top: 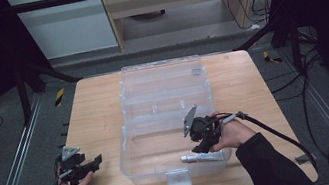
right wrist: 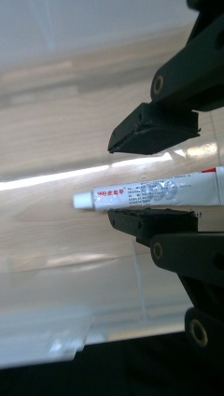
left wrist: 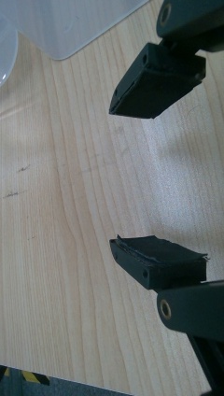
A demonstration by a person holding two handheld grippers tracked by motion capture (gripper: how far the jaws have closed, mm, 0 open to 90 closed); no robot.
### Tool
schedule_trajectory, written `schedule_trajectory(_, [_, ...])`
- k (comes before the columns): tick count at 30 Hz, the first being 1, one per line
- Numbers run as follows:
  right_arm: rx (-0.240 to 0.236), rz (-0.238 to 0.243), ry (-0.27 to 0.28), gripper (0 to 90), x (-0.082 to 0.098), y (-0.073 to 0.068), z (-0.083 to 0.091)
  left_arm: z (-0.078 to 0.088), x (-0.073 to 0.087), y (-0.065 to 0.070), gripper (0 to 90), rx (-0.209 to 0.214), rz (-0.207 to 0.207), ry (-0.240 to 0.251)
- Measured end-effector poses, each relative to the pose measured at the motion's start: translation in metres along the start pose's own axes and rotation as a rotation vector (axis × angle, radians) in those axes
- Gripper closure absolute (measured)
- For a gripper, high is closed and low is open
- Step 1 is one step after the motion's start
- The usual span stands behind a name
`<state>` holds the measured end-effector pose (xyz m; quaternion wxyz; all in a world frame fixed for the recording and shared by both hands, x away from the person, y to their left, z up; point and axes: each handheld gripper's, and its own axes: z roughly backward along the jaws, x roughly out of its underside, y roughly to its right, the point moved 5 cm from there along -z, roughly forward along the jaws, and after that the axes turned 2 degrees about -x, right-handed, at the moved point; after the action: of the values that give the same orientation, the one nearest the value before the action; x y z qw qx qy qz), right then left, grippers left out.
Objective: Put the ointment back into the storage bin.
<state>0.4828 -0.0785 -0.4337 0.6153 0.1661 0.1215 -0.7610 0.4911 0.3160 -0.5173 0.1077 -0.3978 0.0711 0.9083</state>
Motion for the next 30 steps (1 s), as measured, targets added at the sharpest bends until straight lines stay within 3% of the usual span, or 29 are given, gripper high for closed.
schedule_trajectory(6, [0.091, -0.096, 0.181, 49.7, 0.011, 0.002, 0.028, 0.000, 0.000, 0.000, 29.7, 0.000, 0.001, 0.000])
schedule_trajectory(12, [0.202, -0.248, 0.365, 38.1, 0.034, 0.006, 0.050, 0.000, 0.000, 0.001, 32.9, 0.006, -0.001, -0.001])
schedule_trajectory(17, [0.299, -0.348, 0.438, 30.9, 0.060, 0.011, 0.060, 0.000, 0.001, 0.001, 37.3, 0.012, 0.001, -0.006])
schedule_trajectory(20, [0.317, -0.388, 0.471, 30.3, 0.071, 0.012, 0.063, 0.000, 0.001, 0.001, 39.1, 0.014, 0.001, -0.009])
schedule_trajectory(21, [0.330, -0.429, 0.504, 26.9, 0.081, 0.014, 0.064, 0.000, 0.001, 0.002, 39.7, 0.017, 0.002, -0.009])
schedule_trajectory(22, [0.330, -0.429, 0.504, 26.9, 0.081, 0.014, 0.064, 0.000, 0.001, 0.002, 40.2, 0.017, 0.002, -0.009])
schedule_trajectory(23, [0.352, -0.460, 0.535, 23.0, 0.090, 0.015, 0.065, 0.000, 0.001, 0.002, 40.6, 0.019, 0.002, -0.010])
schedule_trajectory(28, [0.399, -0.515, 0.578, 21.0, 0.106, 0.019, 0.066, 0.000, 0.001, 0.002, 41.0, 0.019, 0.002, -0.012])
schedule_trajectory(30, [0.419, -0.566, 0.620, 19.7, 0.116, 0.022, 0.065, 0.000, 0.001, 0.001, 40.9, 0.017, 0.003, -0.012])
